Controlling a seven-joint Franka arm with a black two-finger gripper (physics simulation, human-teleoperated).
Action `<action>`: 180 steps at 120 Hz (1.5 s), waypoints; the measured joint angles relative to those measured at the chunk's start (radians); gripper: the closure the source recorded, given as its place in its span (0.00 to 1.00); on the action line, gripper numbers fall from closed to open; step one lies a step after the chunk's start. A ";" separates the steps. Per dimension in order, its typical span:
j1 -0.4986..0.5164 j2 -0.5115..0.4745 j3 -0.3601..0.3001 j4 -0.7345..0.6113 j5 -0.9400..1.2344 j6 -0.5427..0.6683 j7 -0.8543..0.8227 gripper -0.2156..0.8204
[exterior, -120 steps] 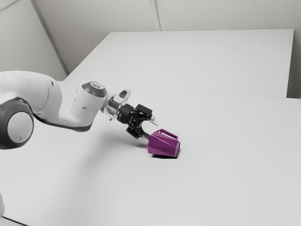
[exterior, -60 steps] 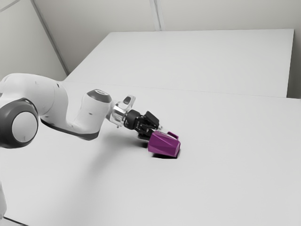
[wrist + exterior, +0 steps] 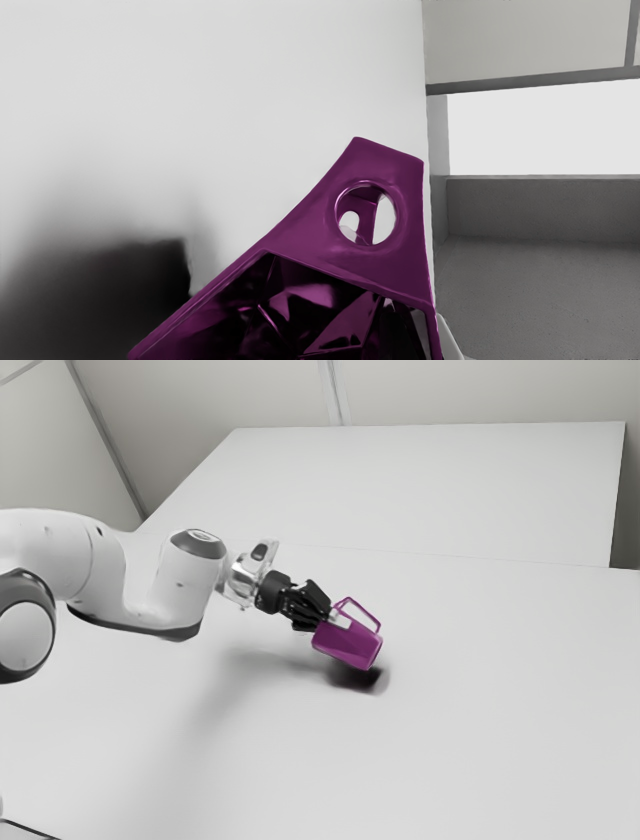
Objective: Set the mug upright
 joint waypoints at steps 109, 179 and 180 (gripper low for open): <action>0.018 -0.156 0.002 0.026 1.172 0.195 -0.405 0.97; 0.016 -0.190 0.002 -0.153 1.160 0.443 -0.549 0.46; 0.015 -0.192 0.002 -0.153 1.159 0.444 -0.550 0.45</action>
